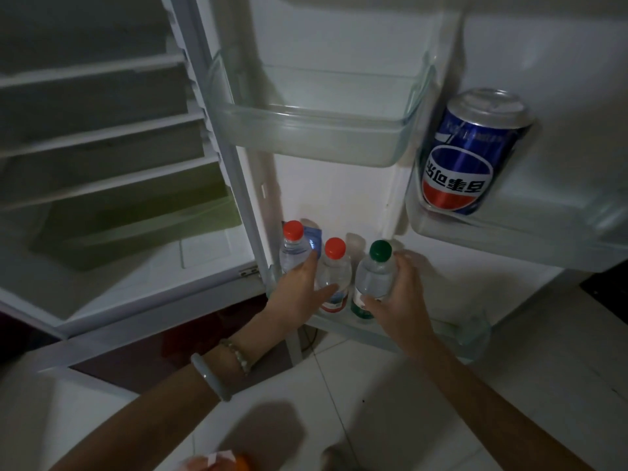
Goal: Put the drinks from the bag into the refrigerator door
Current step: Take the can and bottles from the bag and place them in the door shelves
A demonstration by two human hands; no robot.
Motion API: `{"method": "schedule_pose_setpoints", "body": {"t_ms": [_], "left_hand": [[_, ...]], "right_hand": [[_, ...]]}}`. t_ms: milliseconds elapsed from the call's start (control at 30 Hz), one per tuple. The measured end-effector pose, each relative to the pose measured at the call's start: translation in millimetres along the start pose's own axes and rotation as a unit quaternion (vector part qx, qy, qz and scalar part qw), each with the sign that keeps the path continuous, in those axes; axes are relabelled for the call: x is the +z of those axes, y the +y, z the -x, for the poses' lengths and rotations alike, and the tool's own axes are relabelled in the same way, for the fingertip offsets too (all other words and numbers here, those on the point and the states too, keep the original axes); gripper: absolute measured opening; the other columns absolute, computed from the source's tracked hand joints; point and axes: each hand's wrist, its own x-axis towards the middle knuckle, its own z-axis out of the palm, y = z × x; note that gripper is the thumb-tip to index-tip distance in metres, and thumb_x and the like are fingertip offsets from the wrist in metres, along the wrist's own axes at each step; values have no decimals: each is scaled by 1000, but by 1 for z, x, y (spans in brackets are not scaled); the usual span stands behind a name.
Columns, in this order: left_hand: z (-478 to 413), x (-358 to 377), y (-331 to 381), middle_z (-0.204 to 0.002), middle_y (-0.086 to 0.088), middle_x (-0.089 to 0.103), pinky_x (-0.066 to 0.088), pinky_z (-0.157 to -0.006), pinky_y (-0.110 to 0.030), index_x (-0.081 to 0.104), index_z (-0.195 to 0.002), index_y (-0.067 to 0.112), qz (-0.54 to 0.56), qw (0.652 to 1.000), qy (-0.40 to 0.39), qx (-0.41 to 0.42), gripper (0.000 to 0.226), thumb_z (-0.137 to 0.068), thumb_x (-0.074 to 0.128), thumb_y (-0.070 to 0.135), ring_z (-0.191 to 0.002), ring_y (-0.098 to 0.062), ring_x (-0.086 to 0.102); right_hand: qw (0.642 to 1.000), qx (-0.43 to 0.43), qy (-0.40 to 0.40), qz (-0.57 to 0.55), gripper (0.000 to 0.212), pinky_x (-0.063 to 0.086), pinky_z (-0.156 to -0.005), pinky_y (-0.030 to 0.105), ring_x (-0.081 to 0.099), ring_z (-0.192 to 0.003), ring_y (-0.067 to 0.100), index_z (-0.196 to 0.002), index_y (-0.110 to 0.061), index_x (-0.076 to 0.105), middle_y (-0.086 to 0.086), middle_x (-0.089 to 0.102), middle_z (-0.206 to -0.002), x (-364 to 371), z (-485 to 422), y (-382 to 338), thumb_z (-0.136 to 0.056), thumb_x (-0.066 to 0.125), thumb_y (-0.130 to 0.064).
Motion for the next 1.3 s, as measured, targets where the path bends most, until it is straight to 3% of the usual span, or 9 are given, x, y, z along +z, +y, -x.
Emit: {"method": "schedule_pose_setpoints", "body": {"t_ms": [133, 233, 300, 367, 433, 600, 933, 1133, 1300], "left_hand": [[30, -19, -4, -122, -11, 61, 54, -81, -43, 38, -138, 13, -74, 995, 47, 46, 71, -81, 68, 41, -103, -28, 62], [64, -36, -8, -125, -18, 59, 48, -91, -43, 48, -132, 3, -172, 976, 111, 76, 70, -77, 70, 40, -110, -33, 60], [90, -47, -14, -126, -17, 59, 45, -96, -42, 52, -129, 1, -217, 964, 136, 73, 68, -78, 56, 47, -114, -32, 58], [122, -58, -27, -125, -16, 60, 45, -96, -41, 54, -128, 1, -251, 956, 142, 55, 70, -77, 48, 49, -114, -30, 58], [159, -66, -45, -127, -15, 59, 43, -98, -42, 52, -130, 3, -282, 949, 141, 20, 71, -75, 60, 47, -116, -29, 57], [260, -77, -99, -132, -13, 56, 39, -103, -42, 48, -134, 5, -318, 931, 109, -140, 79, -73, 69, 50, -122, -28, 53], [420, 9, -196, -150, -13, 33, 24, -112, -41, 25, -146, 10, -207, 884, -22, -418, 84, -82, 65, 46, -136, -30, 33], [457, 96, -260, -138, -15, 48, 36, -105, -42, 39, -139, 7, -178, 865, -45, -466, 76, -77, 73, 35, -125, -31, 47], [457, 191, -346, -136, -15, 50, 37, -104, -42, 41, -138, 7, -166, 881, -46, -440, 72, -78, 72, 33, -123, -31, 48]], "right_hand": [[987, -135, 36, 80, 81, 35, -101, 34, 37, -125, 18, -134, -1, 37, 19, 47, -133, -7, 21, -39, -68, 80, -15], [962, -224, -15, 157, 75, 41, -101, 38, 44, -126, 28, -134, -4, 36, 21, 48, -134, 8, 43, -60, -72, 75, -24], [945, -264, -71, 182, 77, 43, -101, 41, 44, -127, 30, -136, -7, 36, 20, 45, -138, 28, 59, -70, -73, 75, -25], [927, -297, -130, 186, 80, 43, -102, 44, 40, -131, 31, -139, -9, 33, 19, 41, -142, 52, 75, -79, -73, 75, -25], [913, -317, -183, 179, 84, 43, -101, 47, 41, -130, 33, -139, -10, 32, 19, 40, -143, 77, 92, -90, -70, 78, -23], [861, -372, -306, 164, 82, 34, -104, 38, 41, -130, 32, -137, -8, 35, 20, 41, -142, 146, 136, -116, -69, 80, -18], [787, -327, -486, 192, 72, 33, -107, 39, 28, -138, 30, -143, -10, 28, 16, 29, -150, 278, 225, -73, -84, 65, -25], [743, -314, -546, 227, 72, 29, -109, 36, 26, -138, 27, -143, -12, 26, 13, 28, -151, 349, 255, 1, -84, 65, -25], [736, -326, -551, 220, 67, 31, -107, 36, 30, -136, 28, -139, -9, 34, 15, 35, -146, 417, 281, 91, -82, 67, -20]]}}
